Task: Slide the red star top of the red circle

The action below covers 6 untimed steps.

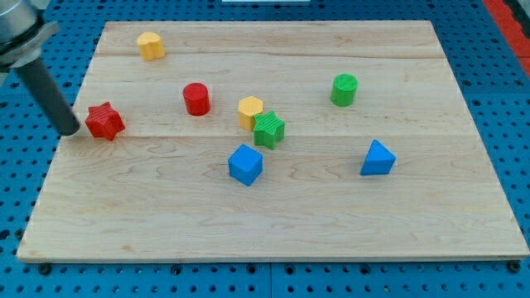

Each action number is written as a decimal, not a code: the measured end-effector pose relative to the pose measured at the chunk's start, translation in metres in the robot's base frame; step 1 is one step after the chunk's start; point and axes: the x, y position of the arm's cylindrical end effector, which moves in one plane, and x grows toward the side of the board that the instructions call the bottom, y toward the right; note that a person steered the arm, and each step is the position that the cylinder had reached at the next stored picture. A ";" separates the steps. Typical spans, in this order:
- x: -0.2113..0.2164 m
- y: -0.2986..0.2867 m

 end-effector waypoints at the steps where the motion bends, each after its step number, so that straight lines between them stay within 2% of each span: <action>1: -0.006 0.038; 2: 0.006 0.002; 4: 0.036 0.077; 5: -0.010 0.086; 6: -0.073 0.086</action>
